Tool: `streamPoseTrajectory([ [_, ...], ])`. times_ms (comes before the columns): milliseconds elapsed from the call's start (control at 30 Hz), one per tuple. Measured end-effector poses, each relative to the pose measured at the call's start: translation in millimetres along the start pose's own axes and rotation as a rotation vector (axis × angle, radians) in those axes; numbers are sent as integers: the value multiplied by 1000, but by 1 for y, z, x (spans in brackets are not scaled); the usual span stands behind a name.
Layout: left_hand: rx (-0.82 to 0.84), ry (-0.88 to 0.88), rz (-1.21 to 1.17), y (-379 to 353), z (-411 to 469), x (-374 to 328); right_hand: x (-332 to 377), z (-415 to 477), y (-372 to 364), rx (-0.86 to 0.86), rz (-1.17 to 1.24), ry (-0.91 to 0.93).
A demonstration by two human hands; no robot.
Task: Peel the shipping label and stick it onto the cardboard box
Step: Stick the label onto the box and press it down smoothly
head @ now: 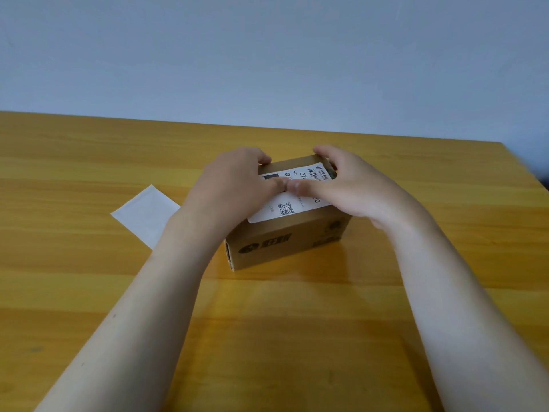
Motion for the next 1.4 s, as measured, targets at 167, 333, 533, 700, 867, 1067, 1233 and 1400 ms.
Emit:
streamPoseTrajectory([
  [167, 20, 26, 21, 0, 1, 1, 1, 0, -3, 12, 11, 6],
  [333, -19, 74, 80, -2, 4, 8, 0, -1, -3, -1, -11, 19],
  [533, -24, 140, 162, -3, 3, 10, 1, -1, -5, 20, -18, 52],
  [700, -41, 150, 193, -4, 3, 11, 1, 0, -6, 20, -10, 58],
  [867, -29, 167, 213, -5, 2, 11, 1, 1, -9, 40, -38, 67],
  [1067, -7, 157, 241, -6, 1, 9, -2, 4, -8, 5, -22, 85],
  [1233, 12, 141, 243, -6, -1, 7, -1, 4, -7, -12, -24, 105],
  [1400, 93, 126, 126, -7, -1, 9, 3, 0, -2, 16, -68, 80],
])
Point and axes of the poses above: each hand's wrist, its own z-axis towards the middle knuckle, its own y-axis out of the back of the hand, x = y × z, the point moved 3 cm from there along z, towards the middle knuckle, and after that the axes turned 5 degrees about -z, right-handed, at the moved point
